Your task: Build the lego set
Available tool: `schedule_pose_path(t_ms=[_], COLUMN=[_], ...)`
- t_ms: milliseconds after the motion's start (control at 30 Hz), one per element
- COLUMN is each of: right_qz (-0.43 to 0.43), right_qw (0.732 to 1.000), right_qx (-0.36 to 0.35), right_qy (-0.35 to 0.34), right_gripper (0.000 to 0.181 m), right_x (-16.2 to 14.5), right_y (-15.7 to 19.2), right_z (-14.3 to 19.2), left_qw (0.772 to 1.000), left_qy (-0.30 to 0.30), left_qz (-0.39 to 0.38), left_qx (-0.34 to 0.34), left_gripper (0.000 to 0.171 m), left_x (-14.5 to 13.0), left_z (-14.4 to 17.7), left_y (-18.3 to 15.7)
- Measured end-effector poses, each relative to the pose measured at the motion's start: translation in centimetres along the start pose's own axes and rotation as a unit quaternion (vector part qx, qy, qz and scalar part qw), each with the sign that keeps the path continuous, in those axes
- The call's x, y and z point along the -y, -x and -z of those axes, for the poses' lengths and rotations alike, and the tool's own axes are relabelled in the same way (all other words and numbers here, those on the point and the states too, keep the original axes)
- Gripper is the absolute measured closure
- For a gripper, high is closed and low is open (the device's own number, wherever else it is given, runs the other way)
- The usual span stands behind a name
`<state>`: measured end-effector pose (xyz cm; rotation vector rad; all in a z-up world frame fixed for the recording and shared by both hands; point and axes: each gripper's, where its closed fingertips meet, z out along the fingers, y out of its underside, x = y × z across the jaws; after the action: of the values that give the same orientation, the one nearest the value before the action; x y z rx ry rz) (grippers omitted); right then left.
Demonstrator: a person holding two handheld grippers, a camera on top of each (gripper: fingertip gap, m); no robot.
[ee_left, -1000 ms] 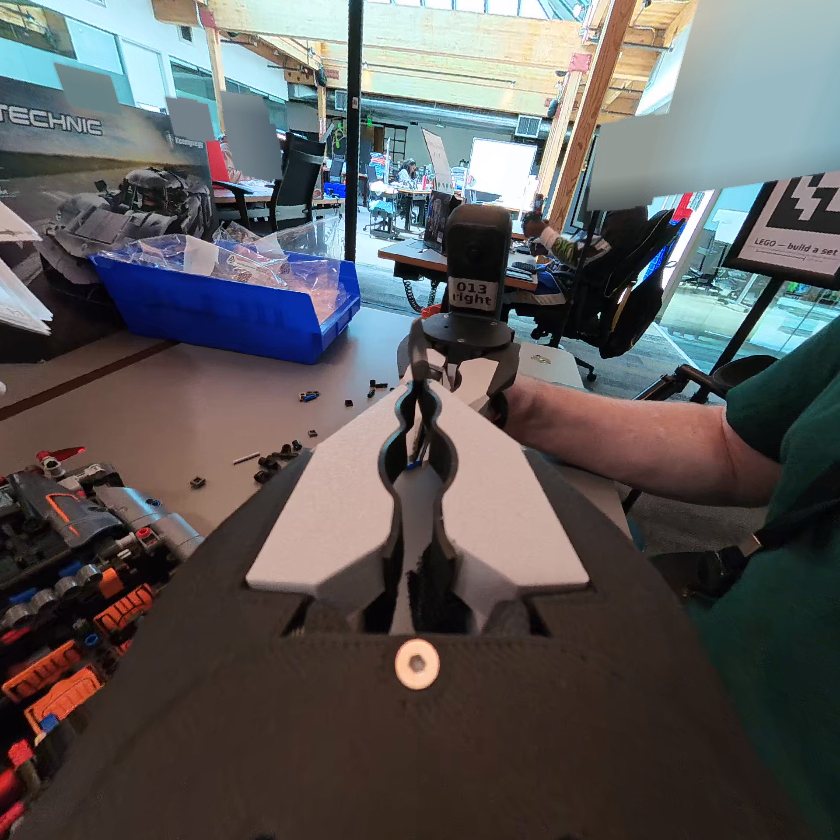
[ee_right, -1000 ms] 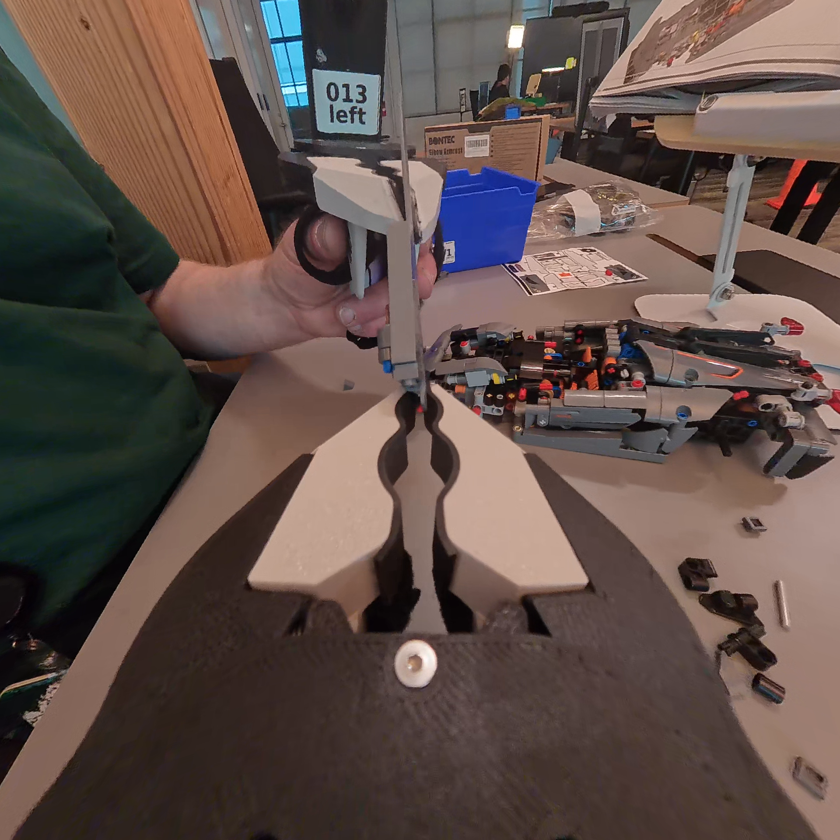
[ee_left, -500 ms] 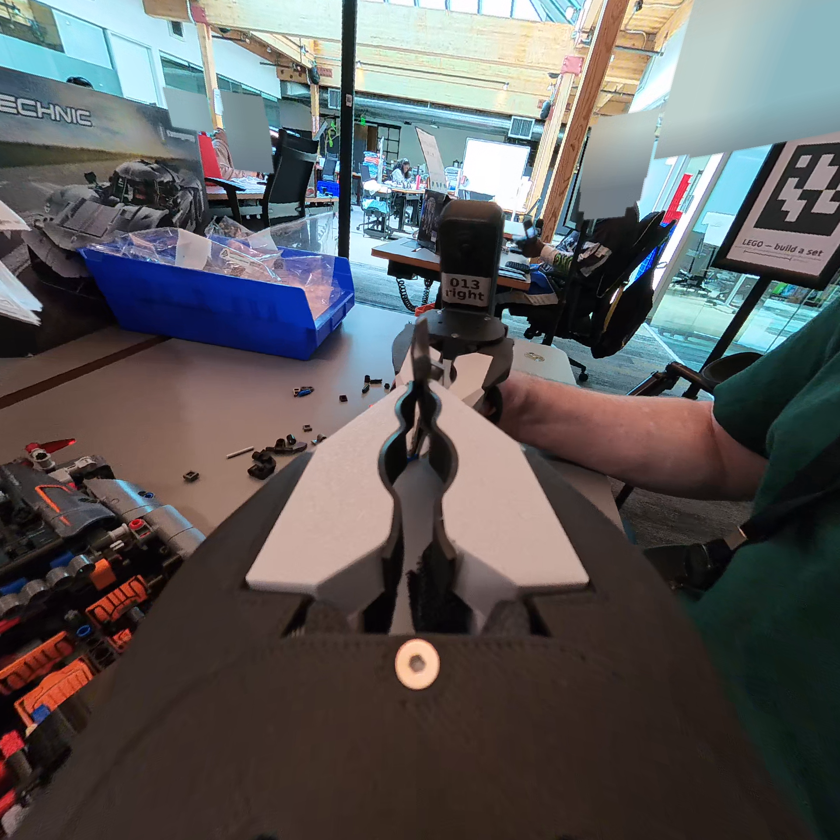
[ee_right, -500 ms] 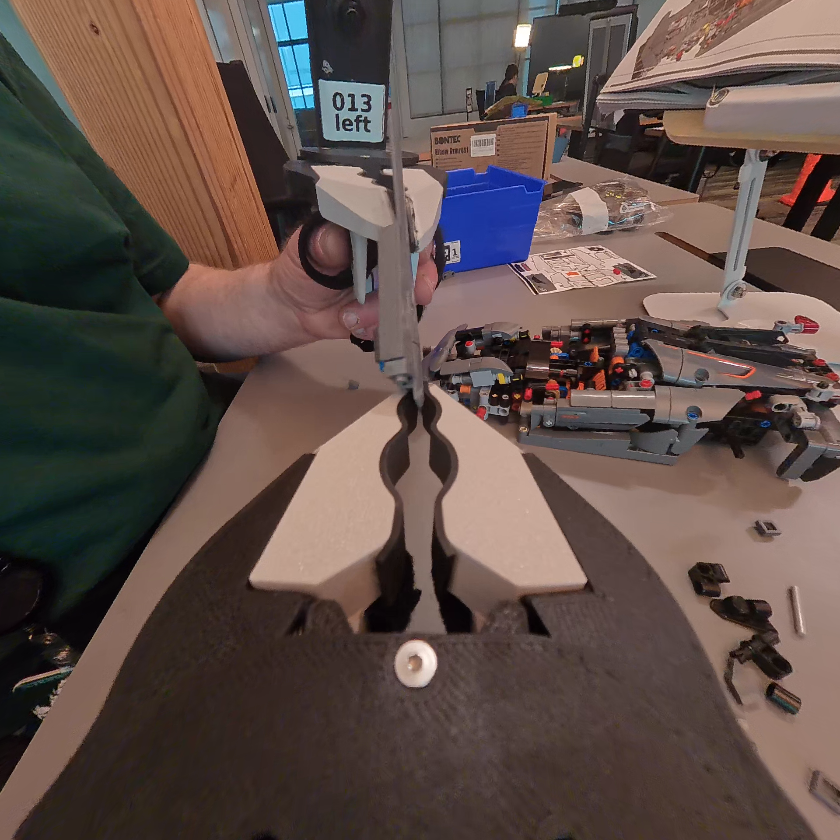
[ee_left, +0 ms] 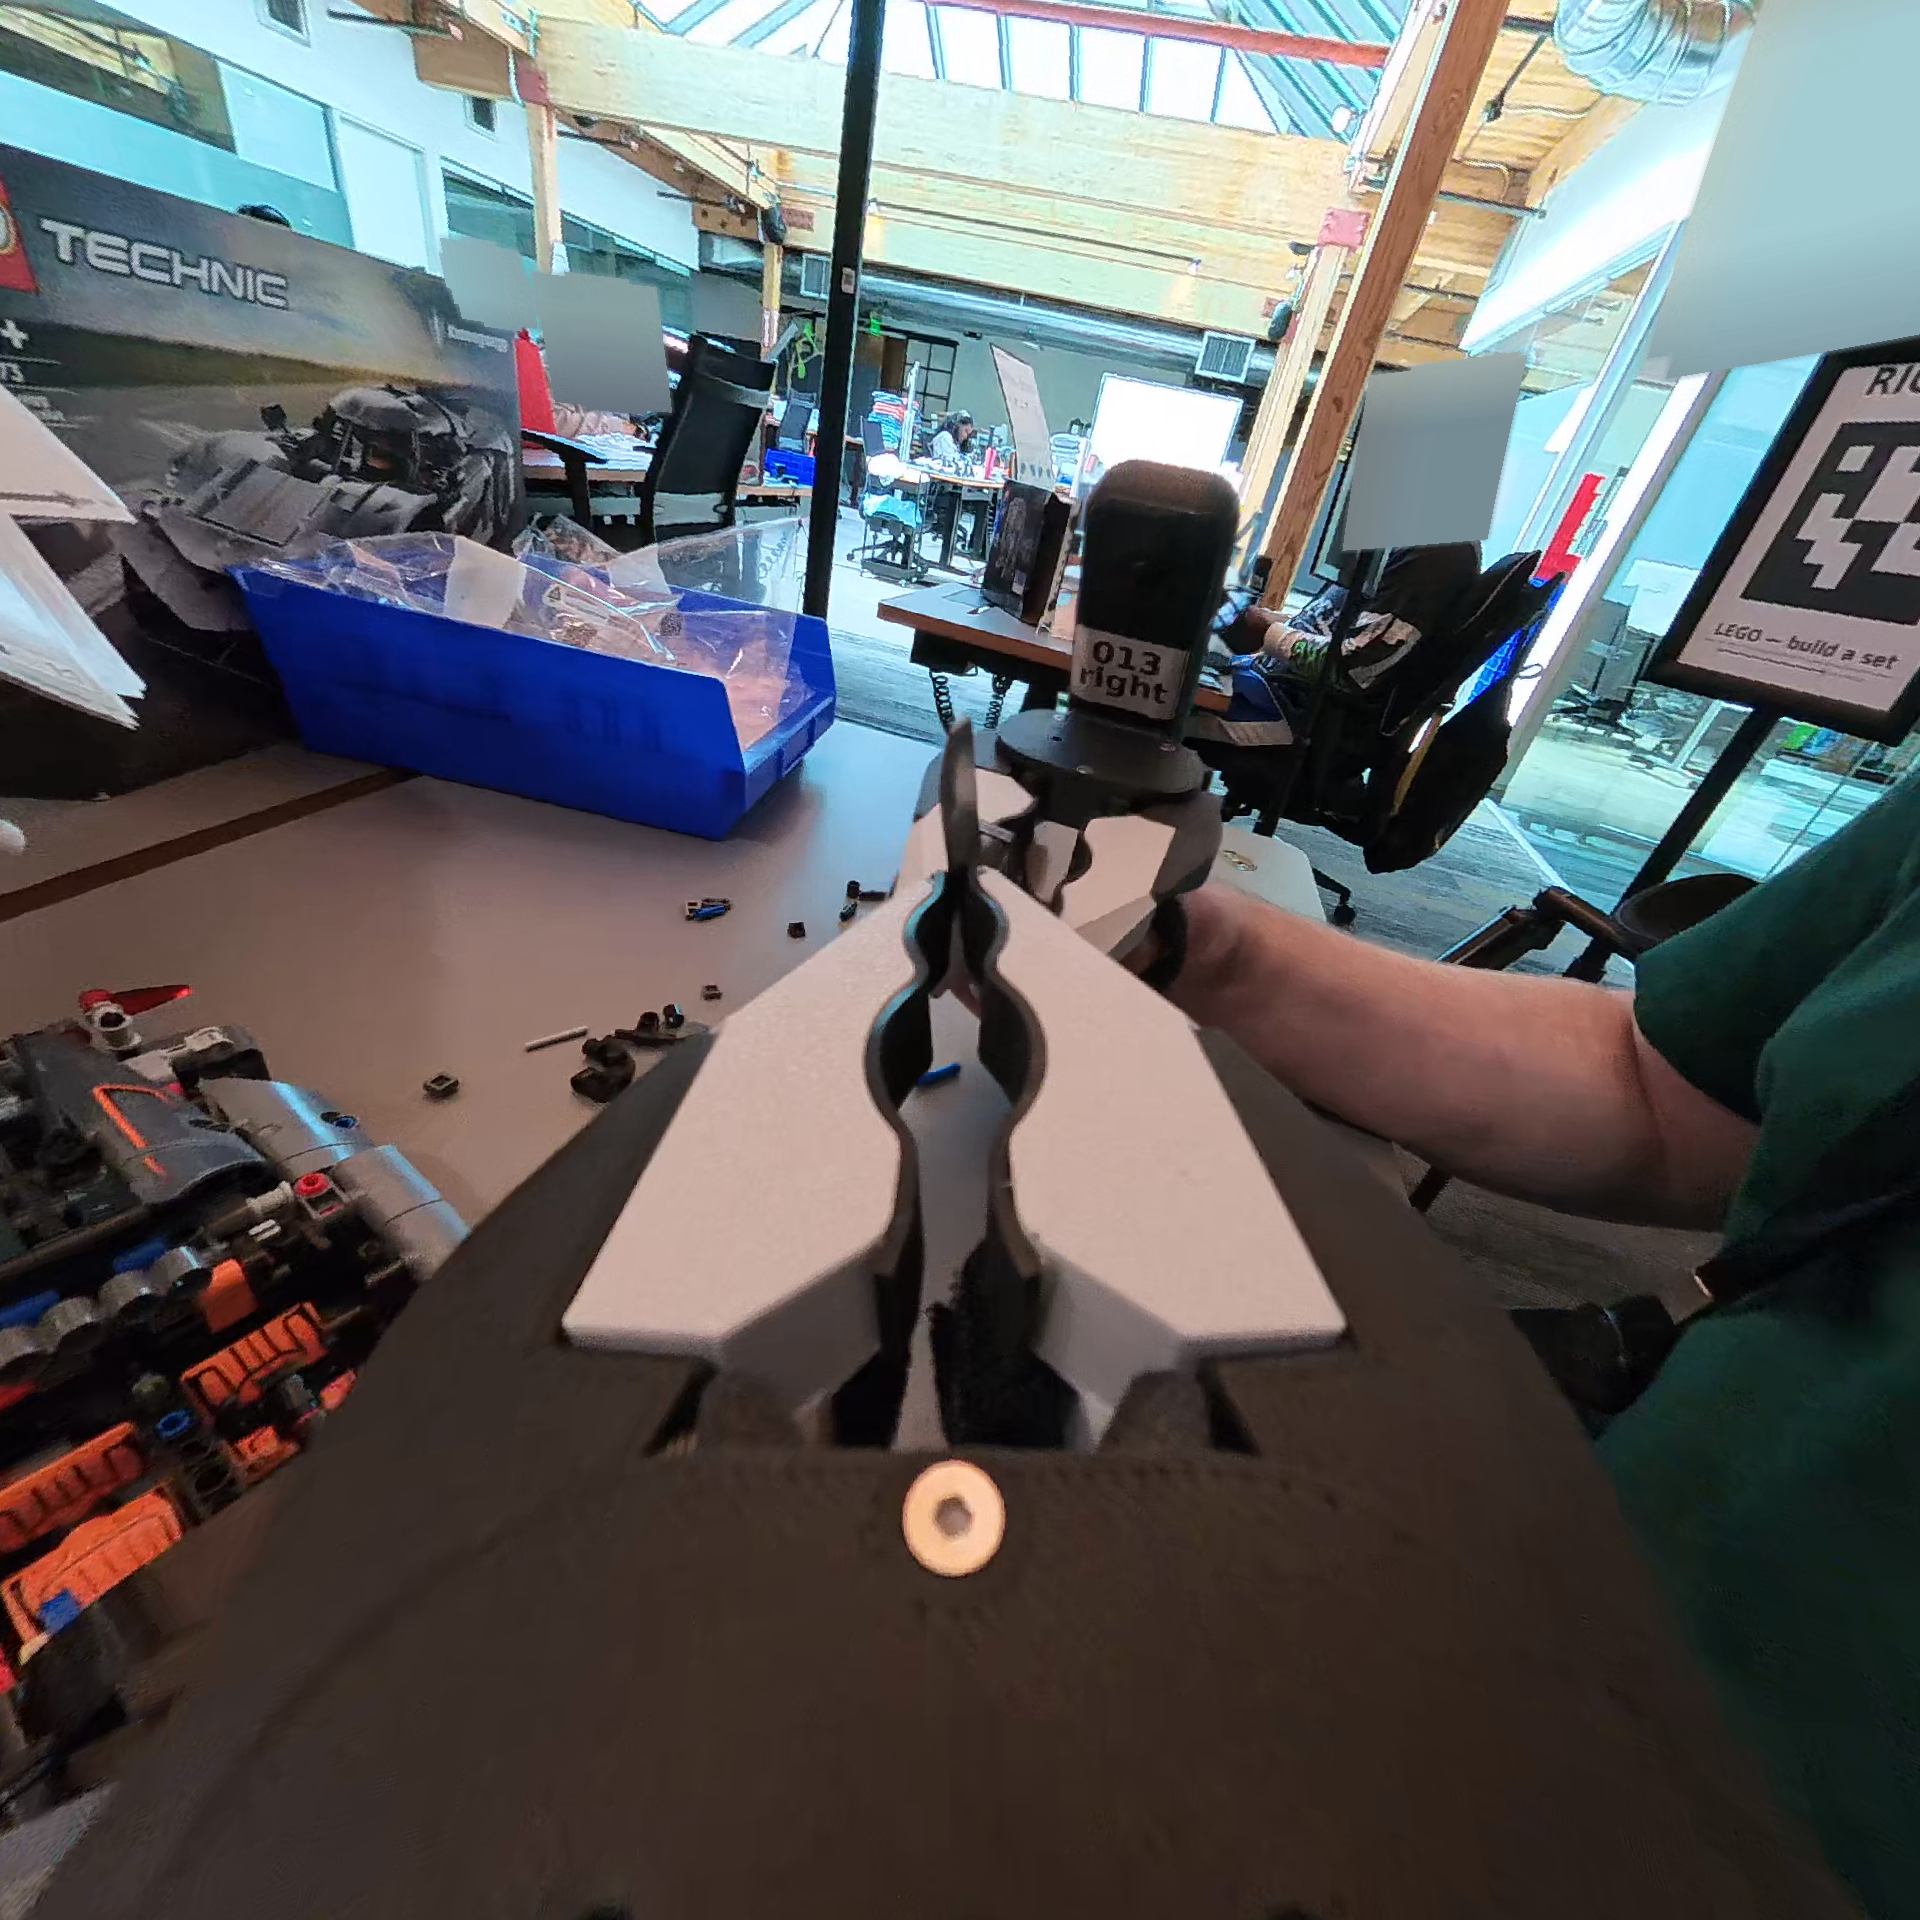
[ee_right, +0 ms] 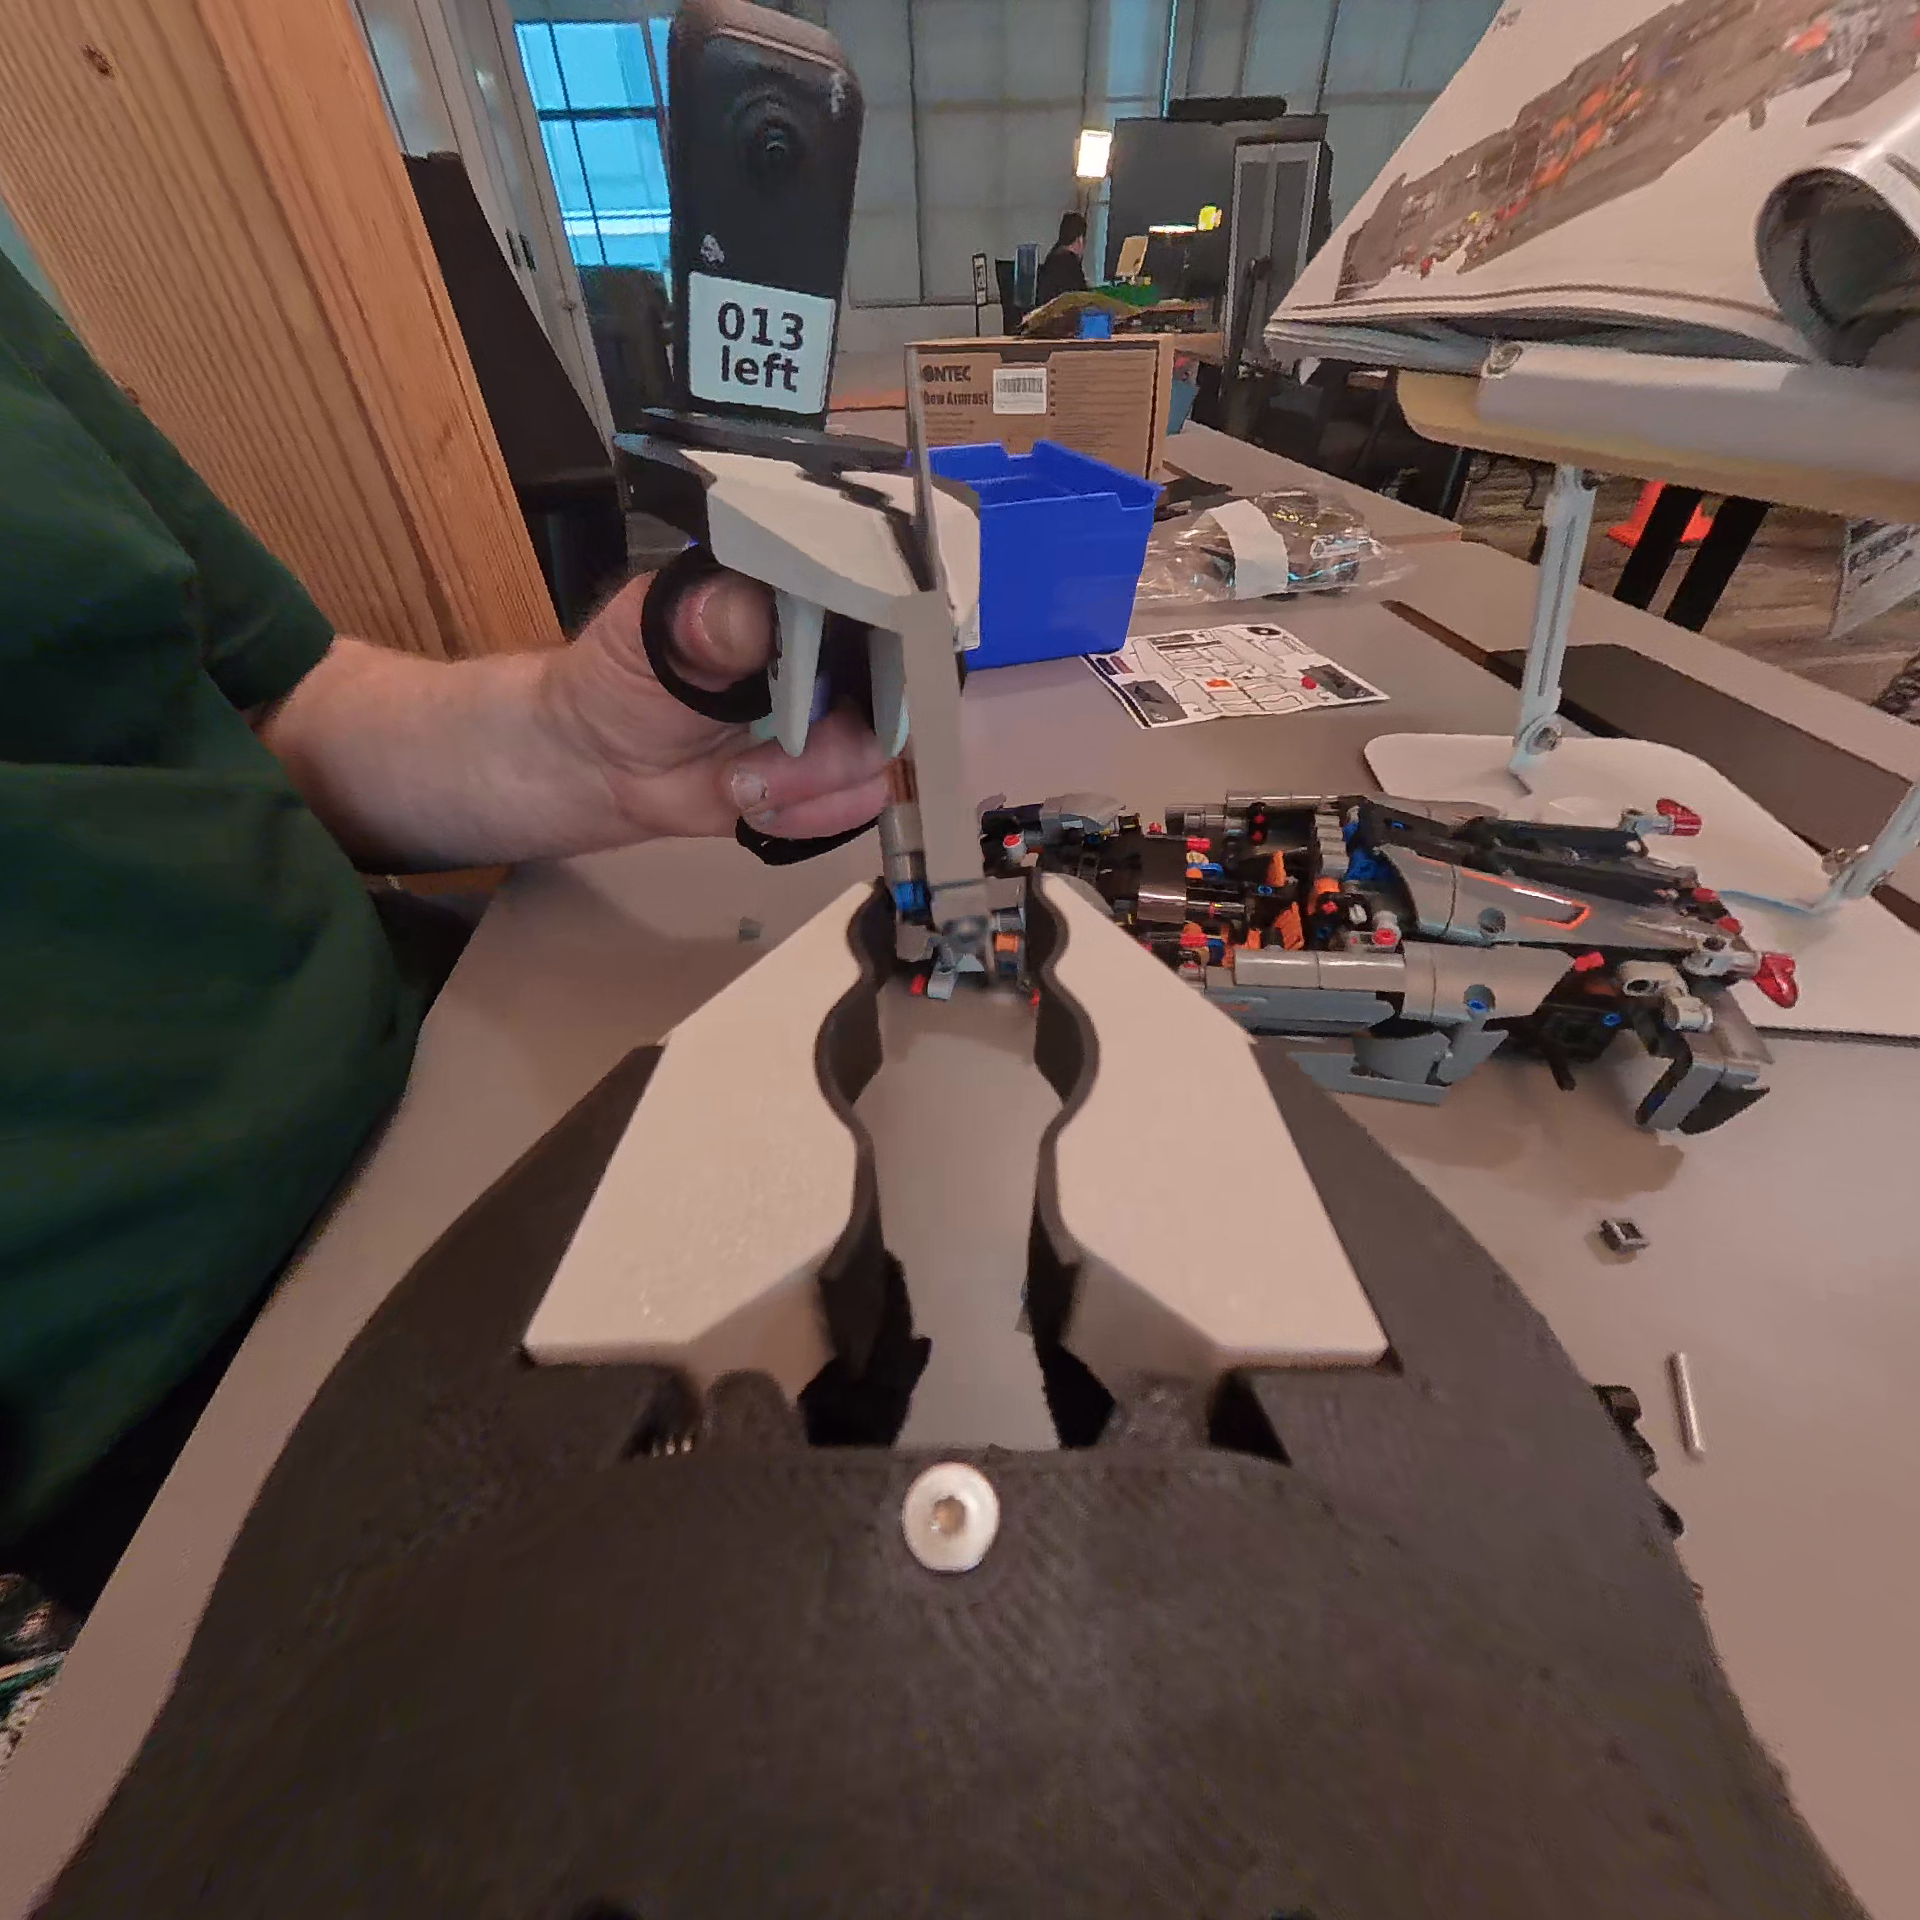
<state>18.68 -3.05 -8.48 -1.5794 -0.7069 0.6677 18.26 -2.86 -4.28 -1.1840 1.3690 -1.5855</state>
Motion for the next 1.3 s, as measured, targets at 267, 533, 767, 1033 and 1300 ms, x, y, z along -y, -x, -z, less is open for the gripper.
schedule_pose_path(t_ms=[267, 533, 767, 1033, 1300], right_qz=[0.013, -0.002, -0.017, -0.023, -0.024], right_qw=[1.0, 1.0, 0.999, 0.999, 0.999], right_qx=[0.003, 0.007, 0.001, -0.02, -0.023], right_qy=[0.005, -0.022, -0.041, -0.03, -0.022], right_gripper=[0.168, 0.168, 0.168, 0.168, 0.168], right_x=[0.1, 0.9, 1.2, 0.5, 0.1], right_y=[0.4, 0.2, -0.5, -1.5, -1.8], right_z=[0.1, 0.8, 1.7, 2.3, 2.4], left_qw=[1.0, 0.999, 0.966, 0.913, 0.884], left_qy=[-0.008, -0.005, 0.096, 0.257, 0.35], left_qz=[0.02, 0.001, -0.09, -0.016, 0.041], left_qx=[0.0, 0.046, 0.224, 0.315, 0.306], left_gripper=[0.171, 0.144, 0.095, 0.041, 0.044], left_x=[0.0, 0.7, -0.2, -8.4, -13.4], left_z=[-0.6, 0.3, 5.9, 8.6, 8.5], left_y=[-0.1, 0.5, 5.0, 9.8, 10.2])
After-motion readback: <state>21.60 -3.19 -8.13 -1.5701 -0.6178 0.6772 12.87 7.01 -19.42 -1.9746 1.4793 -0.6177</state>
